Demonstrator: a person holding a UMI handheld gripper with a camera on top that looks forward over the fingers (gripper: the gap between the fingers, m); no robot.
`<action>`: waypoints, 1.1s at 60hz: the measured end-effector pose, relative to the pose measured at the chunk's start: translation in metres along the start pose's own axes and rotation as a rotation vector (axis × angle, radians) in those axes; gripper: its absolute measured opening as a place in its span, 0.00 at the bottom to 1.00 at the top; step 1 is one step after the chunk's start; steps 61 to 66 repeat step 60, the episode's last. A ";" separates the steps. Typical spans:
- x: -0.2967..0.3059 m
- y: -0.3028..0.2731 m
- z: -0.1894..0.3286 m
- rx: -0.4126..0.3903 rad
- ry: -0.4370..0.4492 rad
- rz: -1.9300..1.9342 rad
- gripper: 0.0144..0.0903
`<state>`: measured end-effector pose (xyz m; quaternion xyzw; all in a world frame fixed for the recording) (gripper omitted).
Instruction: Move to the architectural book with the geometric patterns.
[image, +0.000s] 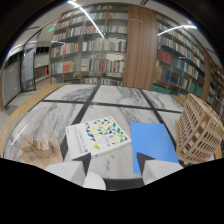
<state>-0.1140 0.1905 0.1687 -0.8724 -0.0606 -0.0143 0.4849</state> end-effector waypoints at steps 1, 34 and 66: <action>-0.001 -0.001 0.006 -0.001 -0.005 -0.004 0.94; -0.026 0.006 0.076 -0.096 -0.055 0.005 0.94; -0.032 0.005 0.078 -0.096 -0.061 0.002 0.94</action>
